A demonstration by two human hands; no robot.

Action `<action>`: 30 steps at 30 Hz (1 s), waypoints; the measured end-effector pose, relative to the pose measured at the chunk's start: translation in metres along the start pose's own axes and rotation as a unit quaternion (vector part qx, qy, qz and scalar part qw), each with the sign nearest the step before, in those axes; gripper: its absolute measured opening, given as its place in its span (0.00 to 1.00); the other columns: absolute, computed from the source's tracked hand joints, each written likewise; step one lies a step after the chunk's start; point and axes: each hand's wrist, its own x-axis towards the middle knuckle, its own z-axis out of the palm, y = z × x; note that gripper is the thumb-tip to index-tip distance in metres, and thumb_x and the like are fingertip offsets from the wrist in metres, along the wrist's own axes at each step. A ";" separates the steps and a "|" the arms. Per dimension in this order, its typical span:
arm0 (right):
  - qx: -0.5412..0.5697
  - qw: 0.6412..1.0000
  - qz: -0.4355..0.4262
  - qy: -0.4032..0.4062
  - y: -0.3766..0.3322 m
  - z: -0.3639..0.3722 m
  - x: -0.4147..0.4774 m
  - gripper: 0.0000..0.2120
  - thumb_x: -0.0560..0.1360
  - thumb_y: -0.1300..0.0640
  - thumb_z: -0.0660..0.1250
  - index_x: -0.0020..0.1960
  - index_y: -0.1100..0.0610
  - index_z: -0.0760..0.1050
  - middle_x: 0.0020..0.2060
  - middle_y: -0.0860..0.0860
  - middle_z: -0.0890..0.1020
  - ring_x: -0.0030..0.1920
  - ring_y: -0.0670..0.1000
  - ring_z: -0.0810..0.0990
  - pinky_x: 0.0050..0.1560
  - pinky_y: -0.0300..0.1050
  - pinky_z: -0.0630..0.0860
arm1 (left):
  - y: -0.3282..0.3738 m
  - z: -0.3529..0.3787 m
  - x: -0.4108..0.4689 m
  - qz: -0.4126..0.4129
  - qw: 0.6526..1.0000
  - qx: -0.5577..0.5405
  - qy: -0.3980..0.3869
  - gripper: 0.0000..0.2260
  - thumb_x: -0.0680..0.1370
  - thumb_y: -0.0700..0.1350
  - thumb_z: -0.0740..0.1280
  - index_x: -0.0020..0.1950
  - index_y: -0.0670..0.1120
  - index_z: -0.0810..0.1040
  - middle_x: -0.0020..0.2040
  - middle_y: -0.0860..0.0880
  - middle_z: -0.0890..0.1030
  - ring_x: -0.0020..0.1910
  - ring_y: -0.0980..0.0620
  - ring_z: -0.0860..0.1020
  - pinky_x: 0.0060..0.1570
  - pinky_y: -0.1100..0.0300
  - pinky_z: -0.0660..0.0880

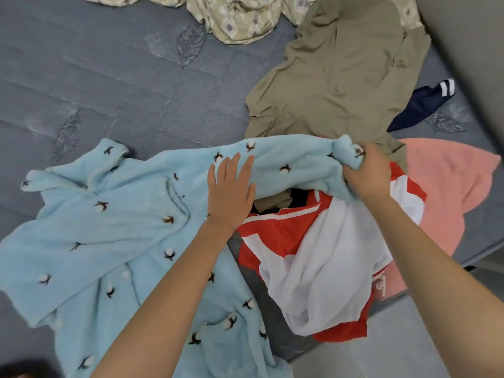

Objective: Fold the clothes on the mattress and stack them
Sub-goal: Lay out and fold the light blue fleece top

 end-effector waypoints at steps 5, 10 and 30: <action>0.049 0.996 -0.068 0.020 -0.061 0.019 -0.035 0.15 0.75 0.59 0.64 0.61 0.60 0.73 0.57 0.58 0.77 0.57 0.58 0.77 0.57 0.54 0.73 | -0.028 -0.007 -0.024 -0.031 0.996 -0.083 0.030 0.24 0.83 0.52 0.56 0.78 0.49 0.58 0.77 0.45 0.60 0.76 0.45 0.58 0.75 0.44 0.49; 0.112 0.986 -0.115 -0.040 -0.138 0.052 -0.085 0.17 0.74 0.60 0.66 0.63 0.57 0.73 0.59 0.56 0.76 0.56 0.55 0.77 0.57 0.53 0.73 | -0.064 -0.023 -0.046 -0.032 0.965 -0.252 0.063 0.20 0.82 0.48 0.61 0.73 0.44 0.67 0.71 0.44 0.70 0.70 0.46 0.68 0.70 0.48 0.62; 0.411 0.792 -0.014 -0.451 -0.304 0.193 -0.303 0.30 0.81 0.71 0.55 0.78 0.52 0.53 0.71 0.54 0.70 0.57 0.53 0.78 0.47 0.40 0.81 | -0.261 -0.020 -0.194 -0.365 0.646 -0.664 0.089 0.15 0.77 0.51 0.69 0.60 0.47 0.70 0.50 0.47 0.78 0.47 0.49 0.78 0.41 0.60 0.77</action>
